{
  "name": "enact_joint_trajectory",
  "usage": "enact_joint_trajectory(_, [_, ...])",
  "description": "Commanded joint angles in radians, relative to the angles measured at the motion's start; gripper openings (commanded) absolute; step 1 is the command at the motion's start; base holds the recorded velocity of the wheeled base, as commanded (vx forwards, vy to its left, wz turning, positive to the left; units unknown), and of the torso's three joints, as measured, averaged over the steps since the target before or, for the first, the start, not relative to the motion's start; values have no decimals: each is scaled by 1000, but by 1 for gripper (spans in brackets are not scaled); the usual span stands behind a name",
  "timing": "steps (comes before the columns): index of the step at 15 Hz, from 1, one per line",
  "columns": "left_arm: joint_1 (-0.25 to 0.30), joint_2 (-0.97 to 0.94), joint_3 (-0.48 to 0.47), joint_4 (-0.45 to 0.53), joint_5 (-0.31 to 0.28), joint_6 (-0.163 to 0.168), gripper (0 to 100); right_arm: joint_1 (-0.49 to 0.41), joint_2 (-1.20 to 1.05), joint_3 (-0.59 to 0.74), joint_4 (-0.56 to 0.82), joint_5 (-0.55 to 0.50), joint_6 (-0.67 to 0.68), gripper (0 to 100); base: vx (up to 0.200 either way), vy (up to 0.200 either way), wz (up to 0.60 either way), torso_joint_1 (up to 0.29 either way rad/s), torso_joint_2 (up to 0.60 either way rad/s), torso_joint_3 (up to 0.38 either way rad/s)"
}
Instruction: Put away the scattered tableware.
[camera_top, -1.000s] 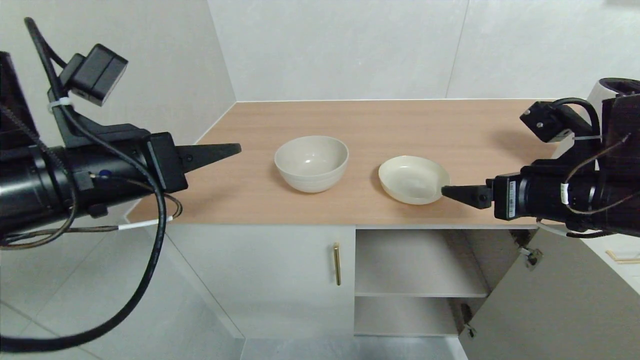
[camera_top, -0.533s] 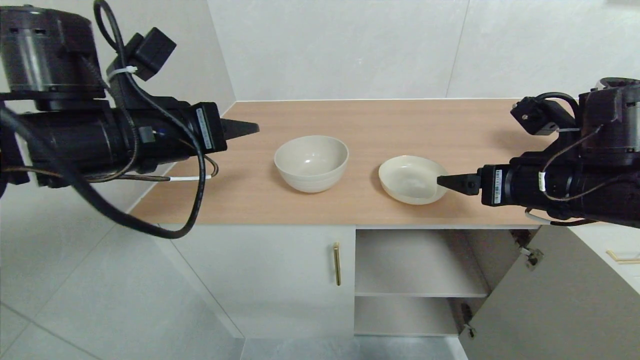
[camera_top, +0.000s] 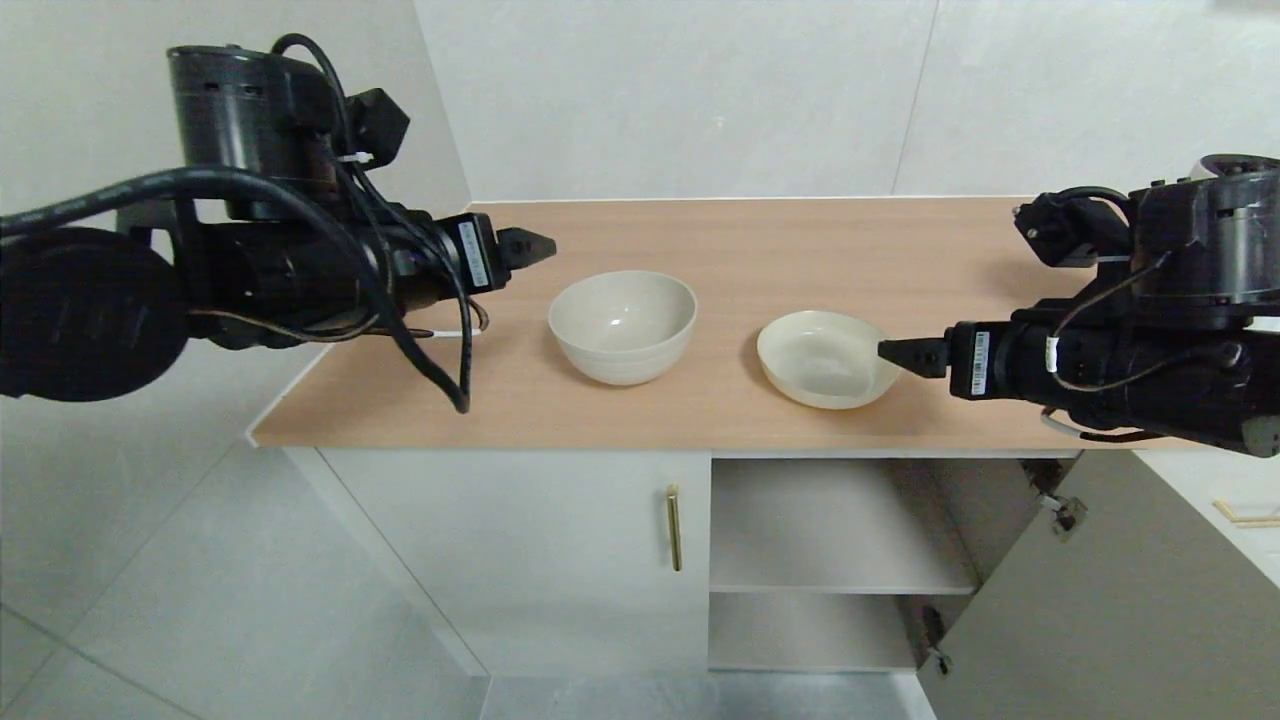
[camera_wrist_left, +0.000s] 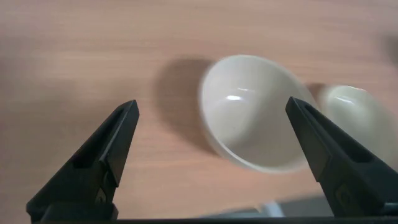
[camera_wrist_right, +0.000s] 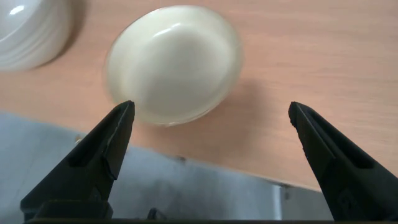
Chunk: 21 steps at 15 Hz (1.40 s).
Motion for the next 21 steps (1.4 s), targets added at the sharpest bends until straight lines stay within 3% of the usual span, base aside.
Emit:
enact_joint_trajectory(1, [-41,68,-19,-1,37,0,100,2,3,-7,-4,-19,0,100,0,0,0,0,0,0])
enact_joint_trajectory(14, [-28,215,-89,45,71,0,100,4,6,-4,-2,-23,3,100,0,0,0,0,0,0])
enact_joint_trajectory(15, [-28,217,-89,45,71,0,0,4,6,-4,-2,-23,3,100,0,0,0,0,0,0])
enact_joint_trajectory(21, [-28,188,-85,41,71,-7,0,4,8,-5,-4,-25,1,100,0,0,0,0,0,0])
